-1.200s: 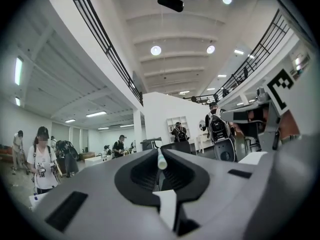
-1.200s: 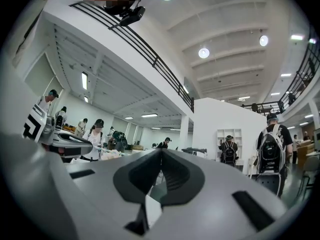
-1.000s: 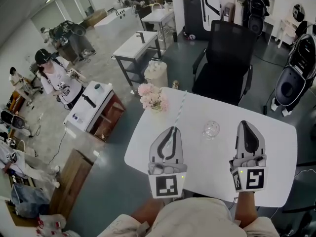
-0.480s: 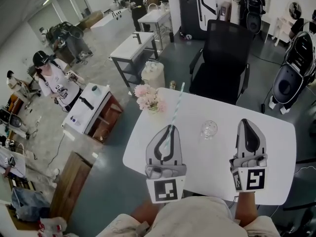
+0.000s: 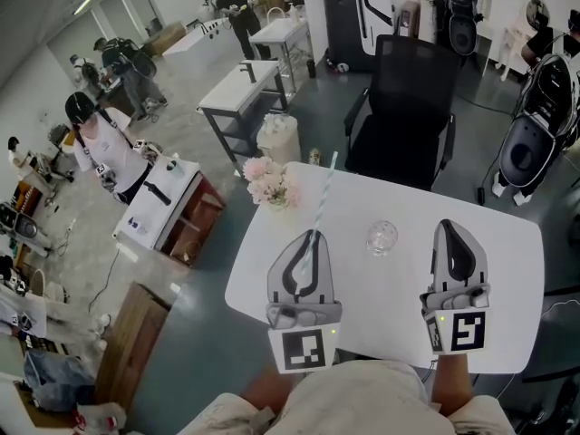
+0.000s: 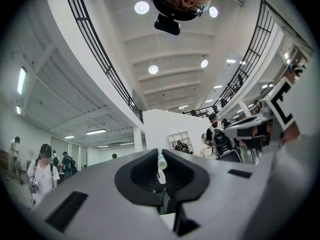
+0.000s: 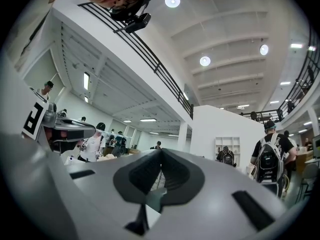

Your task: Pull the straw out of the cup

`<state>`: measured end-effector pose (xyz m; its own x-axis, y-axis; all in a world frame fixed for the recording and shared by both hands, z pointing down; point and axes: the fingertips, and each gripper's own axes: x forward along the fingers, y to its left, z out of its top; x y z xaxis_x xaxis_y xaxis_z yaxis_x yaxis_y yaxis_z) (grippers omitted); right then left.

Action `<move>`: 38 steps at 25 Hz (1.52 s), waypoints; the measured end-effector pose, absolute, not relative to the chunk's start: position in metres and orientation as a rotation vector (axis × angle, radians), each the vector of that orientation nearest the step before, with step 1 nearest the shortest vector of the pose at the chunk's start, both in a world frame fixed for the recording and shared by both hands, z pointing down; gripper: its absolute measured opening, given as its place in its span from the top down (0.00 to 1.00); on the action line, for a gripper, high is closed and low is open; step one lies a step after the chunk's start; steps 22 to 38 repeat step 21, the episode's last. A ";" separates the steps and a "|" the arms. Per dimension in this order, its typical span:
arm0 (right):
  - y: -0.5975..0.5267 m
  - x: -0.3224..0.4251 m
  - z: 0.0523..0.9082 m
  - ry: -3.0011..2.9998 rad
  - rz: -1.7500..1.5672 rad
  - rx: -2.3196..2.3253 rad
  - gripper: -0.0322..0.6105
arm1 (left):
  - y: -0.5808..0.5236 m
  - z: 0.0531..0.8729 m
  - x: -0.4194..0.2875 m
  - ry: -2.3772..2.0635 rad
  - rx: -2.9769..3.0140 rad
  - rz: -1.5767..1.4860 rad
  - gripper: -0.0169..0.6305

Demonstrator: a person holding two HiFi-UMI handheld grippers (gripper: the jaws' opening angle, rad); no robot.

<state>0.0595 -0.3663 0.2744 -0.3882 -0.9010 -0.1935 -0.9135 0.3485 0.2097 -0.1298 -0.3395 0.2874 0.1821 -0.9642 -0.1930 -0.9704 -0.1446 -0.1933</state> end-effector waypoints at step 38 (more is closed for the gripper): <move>-0.358 0.084 0.296 2.541 0.431 -1.781 0.95 | -0.341 0.302 -0.112 1.839 -2.254 0.078 0.94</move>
